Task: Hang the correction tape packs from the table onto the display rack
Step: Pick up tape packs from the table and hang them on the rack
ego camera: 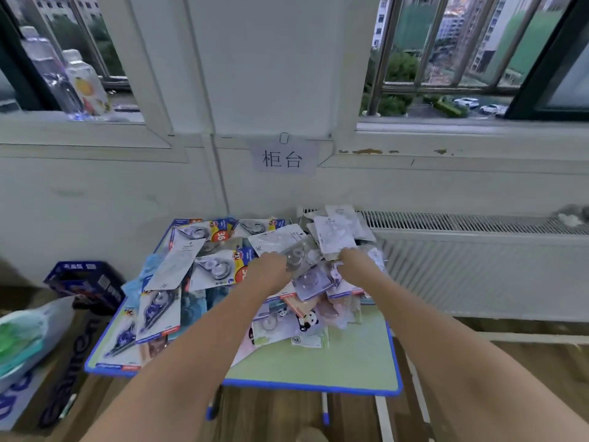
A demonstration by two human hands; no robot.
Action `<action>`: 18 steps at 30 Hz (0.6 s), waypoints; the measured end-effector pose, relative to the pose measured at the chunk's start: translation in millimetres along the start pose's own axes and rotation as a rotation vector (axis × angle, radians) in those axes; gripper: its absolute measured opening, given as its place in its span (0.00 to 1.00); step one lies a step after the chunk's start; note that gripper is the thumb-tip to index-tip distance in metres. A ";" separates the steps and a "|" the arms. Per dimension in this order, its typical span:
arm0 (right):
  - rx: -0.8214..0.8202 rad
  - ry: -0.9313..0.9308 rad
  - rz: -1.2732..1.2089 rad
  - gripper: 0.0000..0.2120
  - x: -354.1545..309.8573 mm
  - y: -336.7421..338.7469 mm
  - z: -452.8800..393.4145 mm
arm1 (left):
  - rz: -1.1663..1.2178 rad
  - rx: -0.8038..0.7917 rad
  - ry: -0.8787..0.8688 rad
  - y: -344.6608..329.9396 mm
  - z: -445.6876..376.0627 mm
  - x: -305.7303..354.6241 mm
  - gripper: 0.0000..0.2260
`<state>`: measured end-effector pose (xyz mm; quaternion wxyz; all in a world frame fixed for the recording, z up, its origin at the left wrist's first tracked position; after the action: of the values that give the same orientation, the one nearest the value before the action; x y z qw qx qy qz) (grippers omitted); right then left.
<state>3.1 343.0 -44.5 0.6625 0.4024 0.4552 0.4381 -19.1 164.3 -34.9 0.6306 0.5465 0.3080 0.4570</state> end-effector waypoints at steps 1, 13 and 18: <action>0.012 -0.027 -0.026 0.16 6.4 3.4 -14.0 | 0.001 0.008 0.006 -0.1 -11.4 1.5 0.18; 0.005 -0.267 -0.327 0.33 42.6 7.1 -131.5 | 0.035 -0.049 0.152 -36.9 -95.5 9.8 0.23; -0.027 -0.353 -0.441 0.36 48.6 -10.7 -144.3 | 0.060 -0.007 0.208 -38.0 -98.7 8.2 0.22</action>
<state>-122.7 405.3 -104.4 0.8162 0.3550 0.4034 0.2124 -94.4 212.6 -91.9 0.5831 0.5030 0.3536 0.5310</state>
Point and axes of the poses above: each hand's wrist, its own z-axis away from the middle knuckle, its own y-axis out of the back of the hand, x = y × z, the point moved 8 cm from there along -z, towards the middle knuckle
